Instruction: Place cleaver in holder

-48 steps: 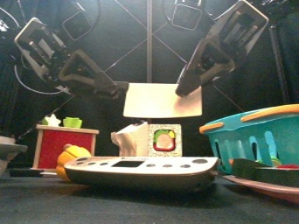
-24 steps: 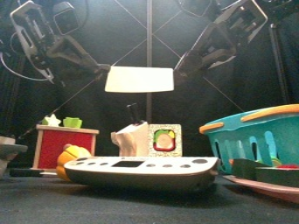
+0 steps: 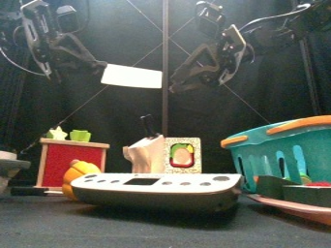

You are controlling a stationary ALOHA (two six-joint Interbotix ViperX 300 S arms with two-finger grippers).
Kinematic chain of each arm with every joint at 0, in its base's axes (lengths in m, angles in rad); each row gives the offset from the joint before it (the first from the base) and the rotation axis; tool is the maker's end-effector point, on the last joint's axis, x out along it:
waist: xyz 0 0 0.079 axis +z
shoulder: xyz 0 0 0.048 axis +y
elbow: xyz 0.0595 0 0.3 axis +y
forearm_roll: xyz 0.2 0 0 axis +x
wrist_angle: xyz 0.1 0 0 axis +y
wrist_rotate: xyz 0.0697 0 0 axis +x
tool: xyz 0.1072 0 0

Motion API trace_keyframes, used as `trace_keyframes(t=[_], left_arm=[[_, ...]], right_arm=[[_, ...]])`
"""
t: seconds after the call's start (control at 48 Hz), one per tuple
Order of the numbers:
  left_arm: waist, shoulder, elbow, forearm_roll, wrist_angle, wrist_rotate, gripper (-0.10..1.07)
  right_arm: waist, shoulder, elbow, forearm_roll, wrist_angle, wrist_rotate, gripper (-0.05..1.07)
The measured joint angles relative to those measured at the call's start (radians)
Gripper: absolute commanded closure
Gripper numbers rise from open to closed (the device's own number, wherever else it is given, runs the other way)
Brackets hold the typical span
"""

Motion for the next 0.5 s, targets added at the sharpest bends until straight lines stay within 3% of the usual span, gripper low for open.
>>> trace_keyframes(t=[0.229,0.5], left_arm=[[0.107,-0.011,-0.098,0.100,0.186,-0.003,0.59],[0.272,-0.018,-0.127,0.114,0.299,-0.031,0.59]], right_arm=[[-0.094,0.029,-0.003,0.071,-0.086,-0.002,0.22],[-0.186,0.078,-0.043,0.115,-0.094,-0.002,0.52]])
